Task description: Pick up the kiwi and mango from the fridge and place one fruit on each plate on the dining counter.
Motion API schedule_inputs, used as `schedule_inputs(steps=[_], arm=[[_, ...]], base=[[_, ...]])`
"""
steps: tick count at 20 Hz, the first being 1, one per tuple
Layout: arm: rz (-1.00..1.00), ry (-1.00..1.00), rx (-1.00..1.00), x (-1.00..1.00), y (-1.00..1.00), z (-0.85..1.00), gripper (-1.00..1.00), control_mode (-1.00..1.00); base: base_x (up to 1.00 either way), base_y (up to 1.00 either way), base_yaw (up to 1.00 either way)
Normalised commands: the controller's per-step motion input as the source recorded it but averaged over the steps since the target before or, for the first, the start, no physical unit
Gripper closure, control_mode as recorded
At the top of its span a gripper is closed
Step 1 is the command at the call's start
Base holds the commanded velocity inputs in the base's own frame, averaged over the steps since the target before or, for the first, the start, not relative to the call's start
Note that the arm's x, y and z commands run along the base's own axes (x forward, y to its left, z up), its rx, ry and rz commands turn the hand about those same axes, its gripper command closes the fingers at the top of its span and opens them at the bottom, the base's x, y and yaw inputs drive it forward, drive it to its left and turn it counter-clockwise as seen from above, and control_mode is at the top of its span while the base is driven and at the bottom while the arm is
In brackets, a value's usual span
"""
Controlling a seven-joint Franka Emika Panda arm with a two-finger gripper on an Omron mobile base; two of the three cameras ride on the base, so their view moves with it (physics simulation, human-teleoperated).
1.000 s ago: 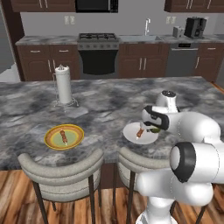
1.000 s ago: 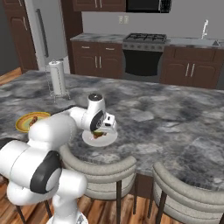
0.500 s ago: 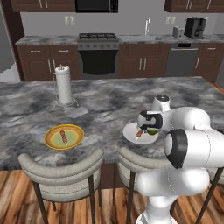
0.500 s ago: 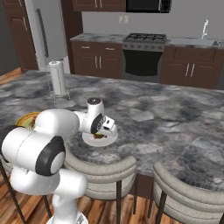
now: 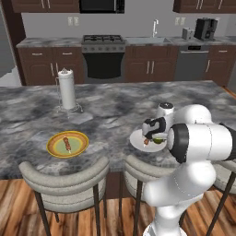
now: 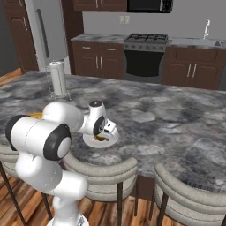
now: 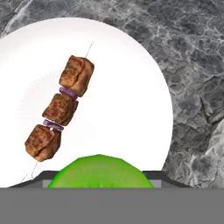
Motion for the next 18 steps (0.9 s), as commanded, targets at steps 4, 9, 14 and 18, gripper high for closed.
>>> schedule_inputs(steps=[4,9,14,18], arm=[[-0.04,0.01,0.0,0.05,-0.03,-0.24,1.0,-1.0],[-0.03,0.0,0.0,0.11,0.0,-0.22,1.0,-1.0],[0.0,0.02,0.0,0.26,0.0,-0.14,1.0,-1.0],[0.0,0.03,0.0,0.18,0.0,-0.17,-1.0,-1.0]], base=[[0.0,0.0,0.0],[0.0,0.0,0.0],[0.0,0.0,0.0],[0.0,0.0,0.0]])
